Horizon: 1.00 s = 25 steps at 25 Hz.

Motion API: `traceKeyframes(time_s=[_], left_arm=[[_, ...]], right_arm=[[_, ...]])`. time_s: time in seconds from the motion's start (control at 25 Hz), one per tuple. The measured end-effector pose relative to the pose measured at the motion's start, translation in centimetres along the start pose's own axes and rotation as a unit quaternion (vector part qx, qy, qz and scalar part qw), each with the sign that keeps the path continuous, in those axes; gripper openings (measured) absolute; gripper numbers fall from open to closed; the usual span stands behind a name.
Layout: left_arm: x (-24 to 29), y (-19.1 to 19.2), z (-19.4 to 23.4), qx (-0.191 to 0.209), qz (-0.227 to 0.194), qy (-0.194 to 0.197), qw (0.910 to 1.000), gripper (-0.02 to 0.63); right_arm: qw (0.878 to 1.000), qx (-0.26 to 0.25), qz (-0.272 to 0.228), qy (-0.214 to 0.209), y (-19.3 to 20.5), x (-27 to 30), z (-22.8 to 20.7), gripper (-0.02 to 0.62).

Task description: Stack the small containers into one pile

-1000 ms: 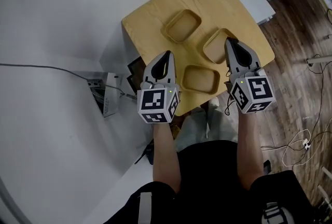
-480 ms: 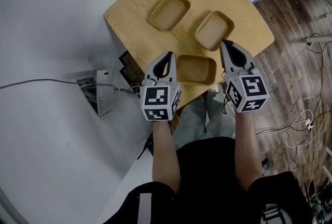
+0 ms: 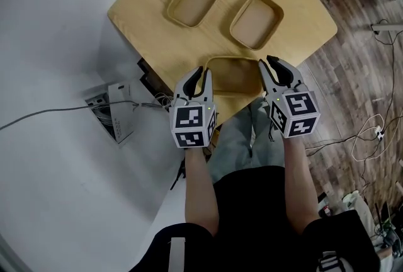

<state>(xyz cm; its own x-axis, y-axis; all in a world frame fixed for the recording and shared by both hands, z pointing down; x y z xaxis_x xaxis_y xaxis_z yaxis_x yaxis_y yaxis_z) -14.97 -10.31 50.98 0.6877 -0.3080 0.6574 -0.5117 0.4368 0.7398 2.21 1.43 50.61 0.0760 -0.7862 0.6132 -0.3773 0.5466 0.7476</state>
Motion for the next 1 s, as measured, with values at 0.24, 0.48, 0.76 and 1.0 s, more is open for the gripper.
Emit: traceKeyframes(time_s=[0.24,0.48,0.76,1.0], left_arm=[[0.6,2.2,0.7,-0.004,0.029,-0.005,0.9996,0.060],[1.9,3.9,0.8,0.017,0.063,0.001,0.9979,0.066],[1.7,4.2,0.1,0.001,0.076,-0.011,0.9971,0.048],[0.7,2.4,0.4,0.014,0.050,-0.025,0.9984,0.029]], right_arm=[[0.999,0.018,0.044,0.006,3.0,0.6,-0.7,0.094],[0.996,0.033,0.081,-0.001,5.2,2.2,-0.3,0.094],[0.993,0.056,0.101,-0.021,5.8,1.9,-0.5,0.071],[0.995,0.052,0.085,-0.028,4.0,1.4,-0.3,0.040]])
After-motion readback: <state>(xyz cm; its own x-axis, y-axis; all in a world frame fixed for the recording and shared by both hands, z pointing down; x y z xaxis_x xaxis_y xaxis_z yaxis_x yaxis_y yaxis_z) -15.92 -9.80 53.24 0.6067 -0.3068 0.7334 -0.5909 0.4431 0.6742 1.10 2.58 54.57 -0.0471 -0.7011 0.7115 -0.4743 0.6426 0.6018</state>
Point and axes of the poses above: the fingertips, and each gripper's own axes: x forward along the fingers, z to its left, y out of its underside, the point moved 7 cm from there along -x, backward along the fingers, and after that the axes turned 1 degree about y, right-handed, at the moved point
